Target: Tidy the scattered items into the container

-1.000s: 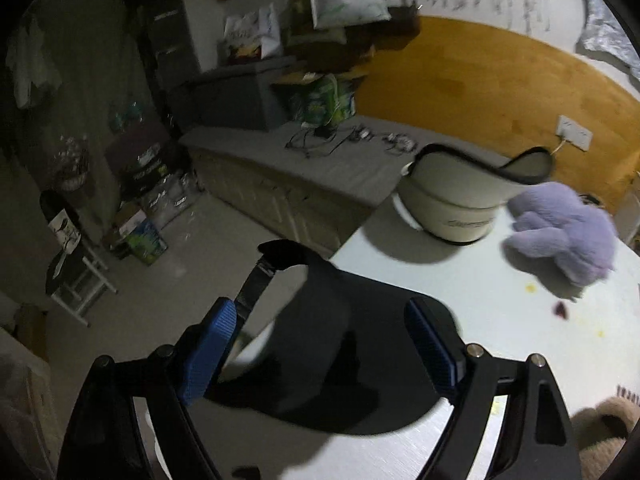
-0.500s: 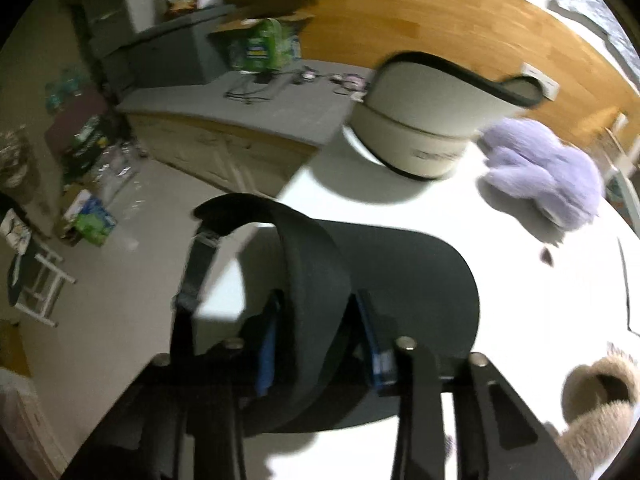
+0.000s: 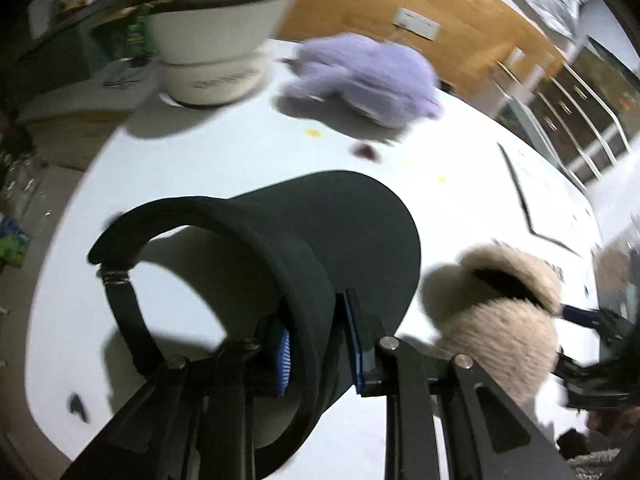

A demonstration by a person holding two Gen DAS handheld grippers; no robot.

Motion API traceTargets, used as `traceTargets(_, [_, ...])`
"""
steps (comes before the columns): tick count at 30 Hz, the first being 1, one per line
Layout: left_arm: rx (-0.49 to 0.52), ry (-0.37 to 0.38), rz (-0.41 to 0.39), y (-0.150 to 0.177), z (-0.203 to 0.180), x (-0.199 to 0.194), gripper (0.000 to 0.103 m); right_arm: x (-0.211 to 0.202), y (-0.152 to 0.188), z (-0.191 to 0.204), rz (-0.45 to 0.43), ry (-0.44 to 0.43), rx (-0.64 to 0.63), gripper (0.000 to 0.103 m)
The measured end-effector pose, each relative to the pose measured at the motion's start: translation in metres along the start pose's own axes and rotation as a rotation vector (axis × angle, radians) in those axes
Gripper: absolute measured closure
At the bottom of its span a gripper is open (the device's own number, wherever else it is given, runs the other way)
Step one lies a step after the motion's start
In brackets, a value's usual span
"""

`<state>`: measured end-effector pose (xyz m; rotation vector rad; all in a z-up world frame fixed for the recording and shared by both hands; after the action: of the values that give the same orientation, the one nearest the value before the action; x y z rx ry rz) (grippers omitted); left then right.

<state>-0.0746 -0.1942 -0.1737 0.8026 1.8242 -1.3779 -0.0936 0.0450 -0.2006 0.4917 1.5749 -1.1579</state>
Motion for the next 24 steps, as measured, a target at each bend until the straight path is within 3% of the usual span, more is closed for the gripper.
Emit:
traceTargets(1, [0.016, 0.009, 0.002, 0.003, -0.008, 0.001, 0.08, 0.008, 0.004, 0.0, 0.028, 0.015, -0.008, 0.048])
traceTargets(3, [0.046, 0.027, 0.007, 0.007, -0.023, 0.002, 0.08, 0.017, 0.011, -0.002, 0.065, 0.018, 0.001, 0.056])
traceTargets(6, [0.093, 0.049, 0.013, 0.014, -0.044, 0.003, 0.08, 0.013, 0.02, -0.011, 0.064, 0.043, 0.007, 0.056])
traceTargets(9, [0.147, 0.017, 0.003, 0.02, -0.057, 0.002, 0.077, 0.005, 0.032, -0.024, 0.067, 0.082, 0.02, 0.056])
traceTargets(11, [0.177, -0.018, -0.017, 0.022, -0.062, -0.001, 0.053, 0.0, 0.042, -0.037, 0.073, 0.104, 0.051, 0.056])
traceTargets(13, [0.185, -0.027, -0.049, 0.023, -0.063, -0.01, 0.043, -0.007, 0.053, -0.049, 0.078, 0.128, 0.08, 0.056])
traceTargets(22, [0.206, -0.085, -0.15, 0.031, -0.064, -0.058, 0.042, -0.033, 0.102, -0.087, 0.106, 0.176, 0.202, 0.056])
traceTargets(24, [0.221, -0.084, -0.182, 0.032, -0.072, -0.074, 0.042, -0.045, 0.108, -0.092, 0.076, 0.142, 0.247, 0.056])
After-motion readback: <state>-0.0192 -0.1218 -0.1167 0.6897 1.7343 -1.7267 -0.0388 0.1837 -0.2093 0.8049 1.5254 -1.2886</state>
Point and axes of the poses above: each gripper's, at about its wrist camera, not at the fingertips, and x roughly the way its jaws point, z to its left, y to its underside, the point moved 1 cm from there along x, roughly the way its jaws point, and after that the axes turned 7 degrees about -z, right-handed, at the moved point
